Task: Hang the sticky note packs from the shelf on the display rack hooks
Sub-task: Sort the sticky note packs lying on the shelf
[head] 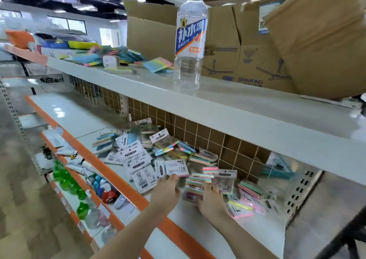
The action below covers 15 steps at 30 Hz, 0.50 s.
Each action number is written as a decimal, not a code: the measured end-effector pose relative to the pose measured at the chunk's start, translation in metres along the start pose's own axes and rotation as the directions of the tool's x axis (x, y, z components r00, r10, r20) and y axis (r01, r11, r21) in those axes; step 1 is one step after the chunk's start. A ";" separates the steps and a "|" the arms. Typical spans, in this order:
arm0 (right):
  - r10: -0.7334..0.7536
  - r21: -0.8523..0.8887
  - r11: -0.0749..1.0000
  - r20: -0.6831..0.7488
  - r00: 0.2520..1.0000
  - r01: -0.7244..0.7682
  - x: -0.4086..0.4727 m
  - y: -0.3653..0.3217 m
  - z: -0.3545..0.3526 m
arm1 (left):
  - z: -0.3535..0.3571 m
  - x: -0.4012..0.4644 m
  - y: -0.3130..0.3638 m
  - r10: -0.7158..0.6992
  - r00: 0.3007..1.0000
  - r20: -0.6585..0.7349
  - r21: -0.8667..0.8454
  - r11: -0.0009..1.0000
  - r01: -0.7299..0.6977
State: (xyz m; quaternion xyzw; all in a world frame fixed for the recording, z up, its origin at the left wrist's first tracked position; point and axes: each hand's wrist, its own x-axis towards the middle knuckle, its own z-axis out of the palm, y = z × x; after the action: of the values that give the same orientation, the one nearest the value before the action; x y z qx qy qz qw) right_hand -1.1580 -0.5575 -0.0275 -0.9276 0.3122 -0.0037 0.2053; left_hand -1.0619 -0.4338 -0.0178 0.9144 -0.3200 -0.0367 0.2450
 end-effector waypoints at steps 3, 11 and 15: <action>0.055 -0.090 0.994 -0.002 0.998 -0.055 0.012 -0.006 0.006 | 0.008 0.023 -0.006 0.114 0.993 0.011 0.042 0.993 -0.115; 0.163 -0.204 0.963 -0.086 0.983 -0.177 0.033 -0.016 0.021 | 0.028 0.065 -0.045 0.337 0.936 0.103 0.248 0.903 -0.352; 0.225 -0.196 0.938 -0.284 0.932 -0.286 0.025 -0.022 0.034 | 0.025 0.065 -0.052 0.386 0.920 0.066 0.249 0.886 -0.390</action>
State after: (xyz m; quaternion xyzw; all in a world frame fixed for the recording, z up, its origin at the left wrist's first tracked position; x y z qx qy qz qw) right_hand -1.1205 -0.5437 -0.0529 -0.8880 0.4530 -0.0601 0.0513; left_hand -0.9861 -0.4487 -0.0584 0.8556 -0.5002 0.0480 0.1244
